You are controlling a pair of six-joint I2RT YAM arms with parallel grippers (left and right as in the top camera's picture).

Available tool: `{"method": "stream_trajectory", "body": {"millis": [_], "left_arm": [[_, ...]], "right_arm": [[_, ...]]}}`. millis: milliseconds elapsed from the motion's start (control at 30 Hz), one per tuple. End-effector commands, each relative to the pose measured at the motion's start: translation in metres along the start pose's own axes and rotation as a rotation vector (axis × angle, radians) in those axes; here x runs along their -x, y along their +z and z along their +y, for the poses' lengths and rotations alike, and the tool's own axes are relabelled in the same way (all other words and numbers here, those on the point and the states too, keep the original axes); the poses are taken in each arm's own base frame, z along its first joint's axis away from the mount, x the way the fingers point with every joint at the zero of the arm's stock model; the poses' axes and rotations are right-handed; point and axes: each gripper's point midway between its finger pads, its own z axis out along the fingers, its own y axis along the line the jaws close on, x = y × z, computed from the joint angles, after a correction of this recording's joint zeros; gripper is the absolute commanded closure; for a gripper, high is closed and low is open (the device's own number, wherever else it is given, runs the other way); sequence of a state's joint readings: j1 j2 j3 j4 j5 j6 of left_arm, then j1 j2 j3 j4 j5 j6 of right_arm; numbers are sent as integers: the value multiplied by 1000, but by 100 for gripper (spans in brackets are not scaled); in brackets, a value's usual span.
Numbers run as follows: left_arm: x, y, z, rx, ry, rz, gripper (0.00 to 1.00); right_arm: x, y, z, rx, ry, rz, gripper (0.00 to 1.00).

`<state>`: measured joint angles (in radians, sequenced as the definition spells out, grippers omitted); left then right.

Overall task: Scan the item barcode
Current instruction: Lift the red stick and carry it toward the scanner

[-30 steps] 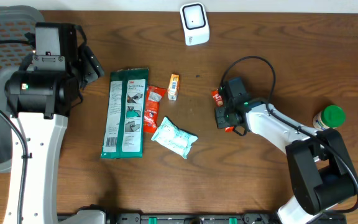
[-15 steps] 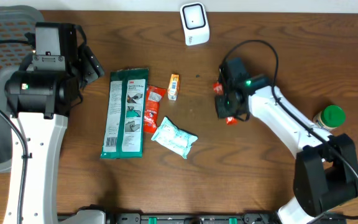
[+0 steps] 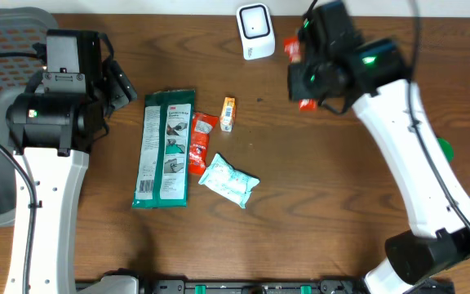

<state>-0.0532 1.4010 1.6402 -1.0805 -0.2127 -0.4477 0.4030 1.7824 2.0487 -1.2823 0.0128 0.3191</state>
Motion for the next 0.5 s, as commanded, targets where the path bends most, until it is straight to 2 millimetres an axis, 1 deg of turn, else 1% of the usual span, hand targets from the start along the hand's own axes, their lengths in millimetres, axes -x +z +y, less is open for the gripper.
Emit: {"method": "stream_trajectory", "body": {"millis": [0, 67, 133, 233, 267, 300, 333, 400, 467], "left_arm": [[5, -2, 2, 9, -4, -15, 13], [5, -2, 2, 9, -4, -15, 13], [5, -2, 2, 9, -4, -15, 13], [5, -2, 2, 9, -4, -15, 13], [5, -2, 2, 9, -4, -15, 13], [5, -2, 2, 9, -4, -15, 13], [5, -2, 2, 9, -4, -15, 13], [5, -2, 2, 9, -4, -15, 13], [5, -2, 2, 9, -4, -15, 13]], "right_arm": [[34, -24, 7, 2, 25, -97, 99], [49, -27, 11, 13, 26, -129, 99], [64, -25, 16, 22, 12, -161, 99], [80, -7, 22, 24, -18, -175, 99], [83, 2, 23, 24, -18, -174, 99], [87, 14, 25, 24, -18, -171, 99], [92, 33, 27, 24, -19, -172, 99], [102, 62, 30, 26, -32, -184, 99], [112, 87, 33, 26, -48, -205, 99]]}}
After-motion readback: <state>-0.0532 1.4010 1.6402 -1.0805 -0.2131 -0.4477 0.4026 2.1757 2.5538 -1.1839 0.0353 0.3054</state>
